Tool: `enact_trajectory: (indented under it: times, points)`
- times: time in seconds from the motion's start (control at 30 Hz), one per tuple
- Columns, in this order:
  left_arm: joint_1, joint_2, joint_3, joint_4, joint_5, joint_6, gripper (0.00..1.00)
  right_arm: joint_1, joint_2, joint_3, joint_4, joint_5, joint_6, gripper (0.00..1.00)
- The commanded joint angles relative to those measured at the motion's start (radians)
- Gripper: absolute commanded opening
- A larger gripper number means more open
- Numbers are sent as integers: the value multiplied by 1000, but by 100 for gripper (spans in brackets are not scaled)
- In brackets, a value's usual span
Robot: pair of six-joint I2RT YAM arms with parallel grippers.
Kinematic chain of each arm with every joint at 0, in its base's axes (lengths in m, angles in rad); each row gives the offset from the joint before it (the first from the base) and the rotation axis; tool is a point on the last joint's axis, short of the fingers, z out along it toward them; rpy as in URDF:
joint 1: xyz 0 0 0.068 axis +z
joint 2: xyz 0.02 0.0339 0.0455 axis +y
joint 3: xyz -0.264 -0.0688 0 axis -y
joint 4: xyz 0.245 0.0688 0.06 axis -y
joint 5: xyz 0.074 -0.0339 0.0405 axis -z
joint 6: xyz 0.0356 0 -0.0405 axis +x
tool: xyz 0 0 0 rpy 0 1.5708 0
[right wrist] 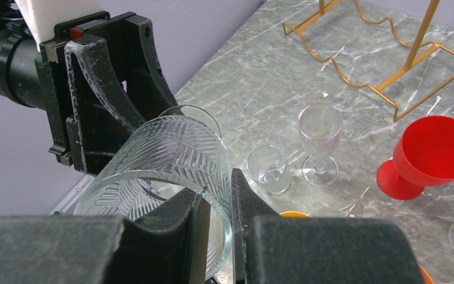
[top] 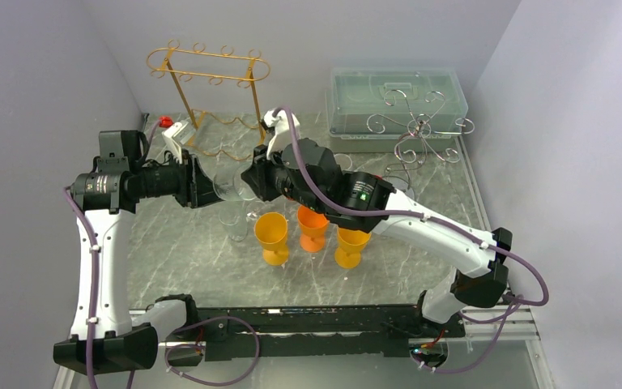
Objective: Place the wine glass upside down on the wine glass rack
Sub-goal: Turn the wine glass upside down at the wine rack.
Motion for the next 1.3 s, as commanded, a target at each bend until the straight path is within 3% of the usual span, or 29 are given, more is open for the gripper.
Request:
enact_trajectory:
  times: [0.0, 0.13, 0.27, 0.37, 0.43, 0.53, 0.77, 1.1, 1.27]
  points:
    - [-4, -17, 20, 24, 12, 32, 38, 21, 4, 31, 121, -42, 45, 0]
    - [-2, -34, 22, 37, -20, 46, 18, 23, -3, 2, 135, -54, 60, 0]
    - [-2, -57, 7, 58, -15, 92, 6, 23, 11, 3, 135, -89, 74, 0]
    - [-3, -90, -14, 105, -54, 105, 1, 23, 30, 13, 114, -112, 81, 22]
    - [-2, -109, -14, 129, -95, 119, 0, 23, 26, 9, 97, -120, 86, 45]
    - [-3, -126, 4, 146, -158, 176, 0, 23, 11, 8, 70, -132, 84, 66]
    - [-3, -178, 5, 235, -242, 362, 0, 21, -55, 32, -76, -175, 45, 90]
    - [-3, -217, 22, 272, -170, 598, 0, 11, -158, 40, -259, -225, -22, 100]
    - [-3, -249, 2, 328, -110, 673, 0, 11, -94, 152, -263, -292, -40, 100]
